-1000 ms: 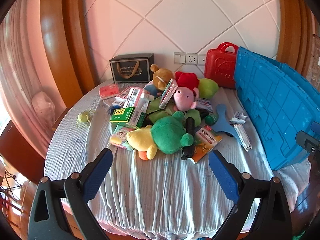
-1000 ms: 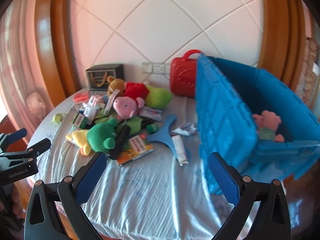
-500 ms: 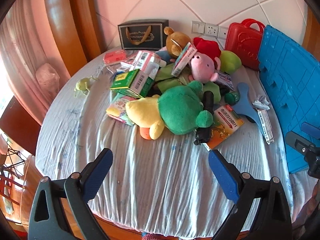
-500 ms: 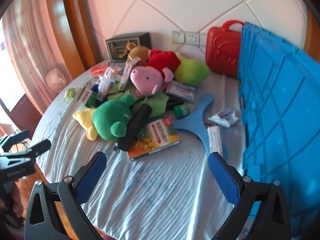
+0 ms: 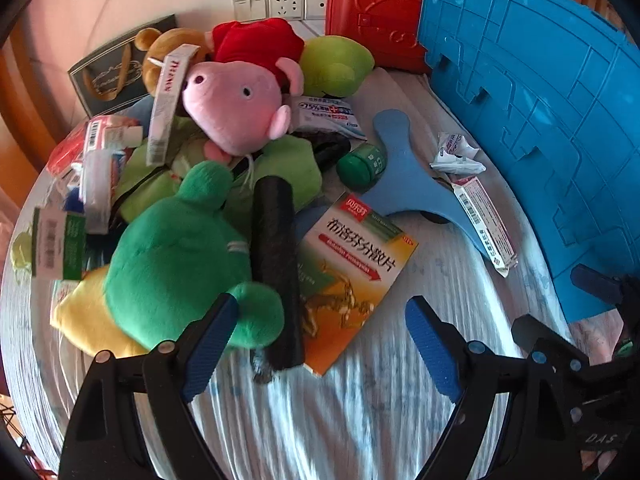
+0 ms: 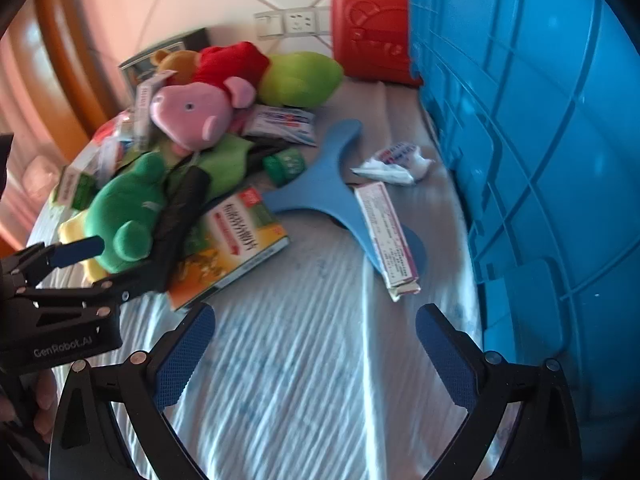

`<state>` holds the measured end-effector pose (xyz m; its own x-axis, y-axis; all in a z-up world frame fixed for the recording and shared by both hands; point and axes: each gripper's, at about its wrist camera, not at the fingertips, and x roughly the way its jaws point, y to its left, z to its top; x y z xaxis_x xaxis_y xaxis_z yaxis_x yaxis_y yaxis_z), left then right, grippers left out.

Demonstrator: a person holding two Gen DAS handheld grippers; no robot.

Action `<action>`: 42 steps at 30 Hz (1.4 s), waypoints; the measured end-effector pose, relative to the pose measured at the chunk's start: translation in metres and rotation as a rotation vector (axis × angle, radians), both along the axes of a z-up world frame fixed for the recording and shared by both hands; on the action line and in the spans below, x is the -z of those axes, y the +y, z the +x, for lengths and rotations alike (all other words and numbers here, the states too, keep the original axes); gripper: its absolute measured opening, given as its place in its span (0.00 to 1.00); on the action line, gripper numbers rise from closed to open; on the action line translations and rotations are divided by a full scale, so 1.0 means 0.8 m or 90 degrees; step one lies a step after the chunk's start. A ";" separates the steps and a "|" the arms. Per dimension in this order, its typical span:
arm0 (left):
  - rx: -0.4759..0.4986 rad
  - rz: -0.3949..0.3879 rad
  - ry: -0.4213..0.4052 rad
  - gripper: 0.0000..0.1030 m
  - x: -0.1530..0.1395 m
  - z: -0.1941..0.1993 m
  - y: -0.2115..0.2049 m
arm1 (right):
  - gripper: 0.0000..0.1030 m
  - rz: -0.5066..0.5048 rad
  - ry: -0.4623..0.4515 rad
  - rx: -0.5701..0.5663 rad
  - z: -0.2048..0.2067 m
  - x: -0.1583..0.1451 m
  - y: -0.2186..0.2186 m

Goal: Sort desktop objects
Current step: 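Grasp the black taped roll with the left tool while the right tool grasps the white-red medicine box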

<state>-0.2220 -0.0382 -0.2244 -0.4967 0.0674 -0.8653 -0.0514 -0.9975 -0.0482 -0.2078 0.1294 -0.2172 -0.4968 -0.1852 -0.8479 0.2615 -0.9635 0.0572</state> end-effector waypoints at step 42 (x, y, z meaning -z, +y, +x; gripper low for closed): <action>0.066 -0.002 -0.109 0.34 0.070 0.017 0.025 | 0.31 -0.021 -0.122 -0.015 -0.058 0.073 0.031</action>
